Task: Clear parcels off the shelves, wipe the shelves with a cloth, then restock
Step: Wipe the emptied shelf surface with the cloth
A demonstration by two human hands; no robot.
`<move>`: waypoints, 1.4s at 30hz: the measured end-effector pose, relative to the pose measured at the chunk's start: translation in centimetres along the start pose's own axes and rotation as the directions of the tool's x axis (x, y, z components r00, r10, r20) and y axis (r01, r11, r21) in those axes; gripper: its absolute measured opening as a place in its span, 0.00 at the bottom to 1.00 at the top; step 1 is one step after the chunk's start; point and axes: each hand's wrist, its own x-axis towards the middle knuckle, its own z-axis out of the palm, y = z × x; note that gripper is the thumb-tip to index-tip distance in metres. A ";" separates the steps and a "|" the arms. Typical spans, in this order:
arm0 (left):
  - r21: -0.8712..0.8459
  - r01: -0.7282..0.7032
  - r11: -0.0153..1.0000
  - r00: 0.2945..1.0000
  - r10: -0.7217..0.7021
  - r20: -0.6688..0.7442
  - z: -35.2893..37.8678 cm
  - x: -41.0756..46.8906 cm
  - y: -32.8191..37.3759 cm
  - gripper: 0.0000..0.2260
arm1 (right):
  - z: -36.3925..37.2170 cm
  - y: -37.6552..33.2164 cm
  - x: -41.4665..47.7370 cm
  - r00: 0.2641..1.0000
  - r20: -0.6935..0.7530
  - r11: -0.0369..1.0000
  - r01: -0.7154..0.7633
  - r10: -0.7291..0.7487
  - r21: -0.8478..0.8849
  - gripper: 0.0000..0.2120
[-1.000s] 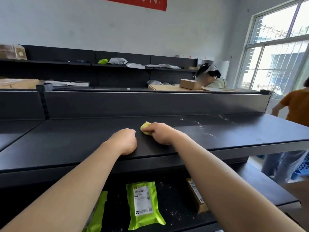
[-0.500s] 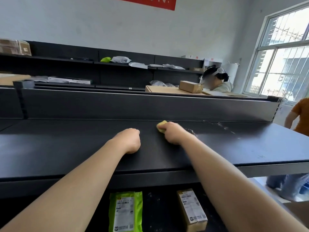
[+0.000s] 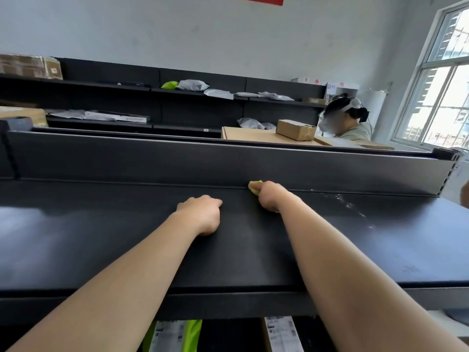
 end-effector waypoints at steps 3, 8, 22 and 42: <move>0.004 0.023 1.000 1.000 -0.023 0.014 0.0 0.0 0.6 0.20 | -0.9 4.3 -0.4 0.996 -0.033 0.997 -0.081 0.081 -0.019 0.24; -0.005 0.022 1.000 1.000 -0.022 0.009 0.2 0.0 0.6 0.21 | -2.4 9.0 -2.4 0.974 -0.077 0.961 -0.222 0.211 -0.166 0.15; -0.068 -0.031 0.997 0.999 0.032 0.018 0.0 -3.0 2.2 0.19 | 0.9 0.6 -6.3 0.997 -0.058 0.997 0.051 -0.054 -0.055 0.13; -0.089 -0.087 0.992 0.987 0.073 -0.141 1.8 -8.3 4.6 0.12 | 2.9 -1.1 -14.0 0.979 -0.185 0.995 0.091 -0.083 0.037 0.16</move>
